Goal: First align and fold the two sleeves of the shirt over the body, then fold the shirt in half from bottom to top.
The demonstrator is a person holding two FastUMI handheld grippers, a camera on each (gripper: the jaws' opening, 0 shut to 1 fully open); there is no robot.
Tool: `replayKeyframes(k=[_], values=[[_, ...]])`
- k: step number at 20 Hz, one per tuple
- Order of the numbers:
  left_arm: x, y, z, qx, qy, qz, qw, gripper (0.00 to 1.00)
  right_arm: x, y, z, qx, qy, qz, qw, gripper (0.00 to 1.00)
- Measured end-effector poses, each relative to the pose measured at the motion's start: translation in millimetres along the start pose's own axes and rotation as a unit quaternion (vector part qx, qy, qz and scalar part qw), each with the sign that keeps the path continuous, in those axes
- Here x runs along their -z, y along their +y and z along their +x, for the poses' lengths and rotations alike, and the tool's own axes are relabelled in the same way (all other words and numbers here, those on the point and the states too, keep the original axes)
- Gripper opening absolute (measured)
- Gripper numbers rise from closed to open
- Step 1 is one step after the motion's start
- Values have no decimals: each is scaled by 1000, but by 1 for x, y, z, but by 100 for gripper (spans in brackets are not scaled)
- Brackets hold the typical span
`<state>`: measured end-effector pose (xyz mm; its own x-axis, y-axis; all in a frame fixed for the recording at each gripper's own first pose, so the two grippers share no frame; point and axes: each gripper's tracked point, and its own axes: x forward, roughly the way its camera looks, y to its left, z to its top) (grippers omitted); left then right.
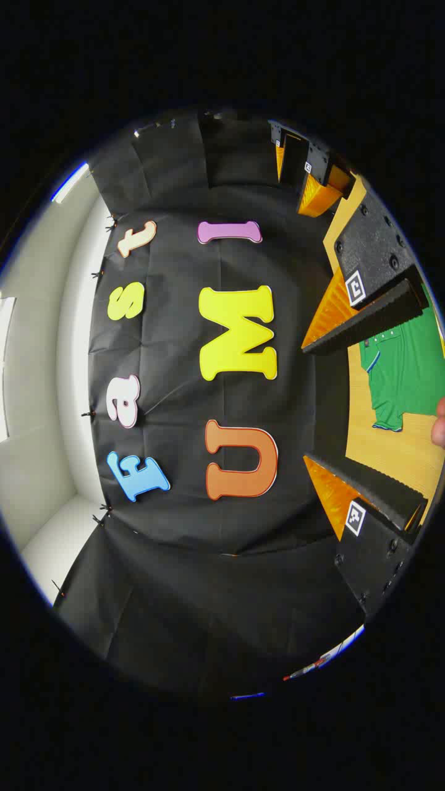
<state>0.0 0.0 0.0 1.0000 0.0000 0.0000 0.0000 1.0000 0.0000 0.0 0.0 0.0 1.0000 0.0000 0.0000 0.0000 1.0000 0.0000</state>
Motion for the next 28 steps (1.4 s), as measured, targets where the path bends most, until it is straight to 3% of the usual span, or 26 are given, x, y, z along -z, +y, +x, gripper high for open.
replayKeyframes(k=[5, 13, 16, 21, 28], values=[[-1, 8, -1, -2, -4, 0, 1000, 98, -5, 2, 3, 7, -4, 0, 1000, 95], [13, 6, -4, -9, 14, 2, 1000, 98, 18, 9, 2, -24, 28, -1, 999, 95], [23, -4, -5, -4, 19, 2, 1000, 98, 15, -11, 6, -13, 31, -1, 999, 94], [57, -22, -5, 22, 66, -14, 997, 98, 55, -47, 17, -24, 95, -20, 995, 96], [77, -17, 6, -2, 95, -9, 995, 99, 109, -102, 67, -15, 160, -8, 987, 95]])
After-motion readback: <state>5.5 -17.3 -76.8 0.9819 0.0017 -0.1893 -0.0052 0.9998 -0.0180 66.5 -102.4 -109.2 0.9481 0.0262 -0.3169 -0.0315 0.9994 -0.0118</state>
